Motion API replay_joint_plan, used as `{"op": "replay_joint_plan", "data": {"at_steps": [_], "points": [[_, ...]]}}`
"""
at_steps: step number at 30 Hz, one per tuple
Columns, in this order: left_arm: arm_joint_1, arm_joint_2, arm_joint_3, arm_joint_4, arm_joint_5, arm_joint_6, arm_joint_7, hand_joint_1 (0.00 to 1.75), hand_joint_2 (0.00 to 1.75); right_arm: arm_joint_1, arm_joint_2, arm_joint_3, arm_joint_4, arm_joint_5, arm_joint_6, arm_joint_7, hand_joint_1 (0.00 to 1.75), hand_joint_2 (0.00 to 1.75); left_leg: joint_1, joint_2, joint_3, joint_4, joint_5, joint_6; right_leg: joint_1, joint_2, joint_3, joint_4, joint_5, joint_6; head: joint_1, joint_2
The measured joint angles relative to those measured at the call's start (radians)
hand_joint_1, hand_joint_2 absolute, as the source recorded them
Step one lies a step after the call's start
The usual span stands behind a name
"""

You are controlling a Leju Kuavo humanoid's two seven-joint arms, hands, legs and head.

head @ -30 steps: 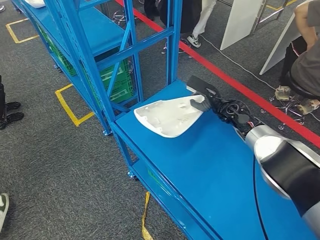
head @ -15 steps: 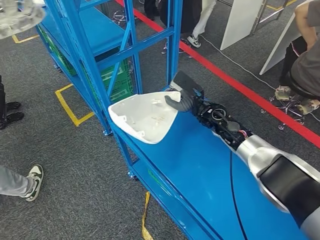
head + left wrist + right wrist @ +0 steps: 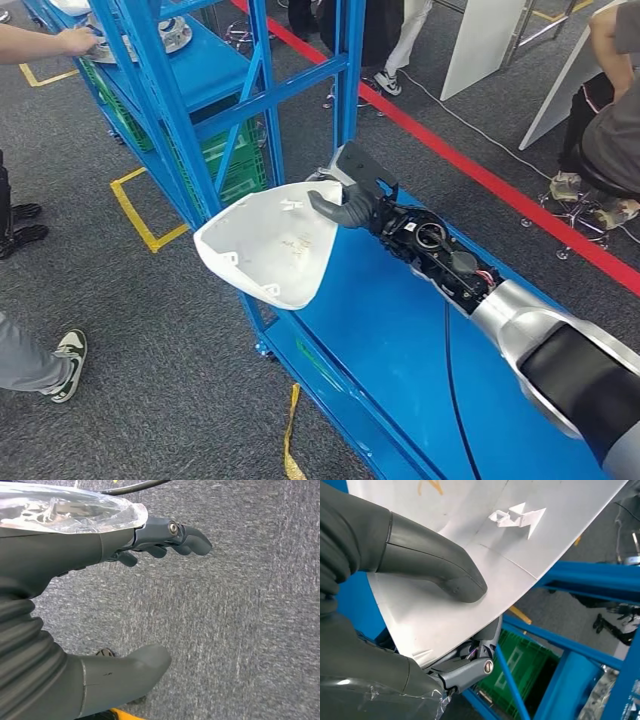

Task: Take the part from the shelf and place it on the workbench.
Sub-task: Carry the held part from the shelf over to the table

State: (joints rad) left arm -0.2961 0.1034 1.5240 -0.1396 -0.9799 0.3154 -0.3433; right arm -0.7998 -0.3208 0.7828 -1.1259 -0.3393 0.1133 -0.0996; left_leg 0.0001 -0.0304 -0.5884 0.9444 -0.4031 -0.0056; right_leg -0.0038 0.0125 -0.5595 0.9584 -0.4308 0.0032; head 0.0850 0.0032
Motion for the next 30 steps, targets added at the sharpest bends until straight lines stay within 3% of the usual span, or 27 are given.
{"op": "replay_joint_plan", "data": {"at_steps": [11,30], "points": [[0.008,0.001,0.0,0.0,0.013,-0.063,-0.042,0.0,1.75,0.03,-0.012,-0.005,-0.17,-0.013,0.001,0.037,1.75,1.75,0.0,0.0,0.0,0.0,0.0,0.0,0.0,0.0,0.0,0.0,0.0,0.0,0.0,0.0],[0.01,0.001,0.0,0.0,-0.008,-0.049,-0.036,0.0,1.75,0.082,-0.042,-0.011,-0.305,-0.031,0.033,0.033,1.75,1.75,0.0,0.0,0.0,0.0,0.0,0.0,0.0,0.0,0.0,0.0,0.0,0.0,0.0,0.0]]}}
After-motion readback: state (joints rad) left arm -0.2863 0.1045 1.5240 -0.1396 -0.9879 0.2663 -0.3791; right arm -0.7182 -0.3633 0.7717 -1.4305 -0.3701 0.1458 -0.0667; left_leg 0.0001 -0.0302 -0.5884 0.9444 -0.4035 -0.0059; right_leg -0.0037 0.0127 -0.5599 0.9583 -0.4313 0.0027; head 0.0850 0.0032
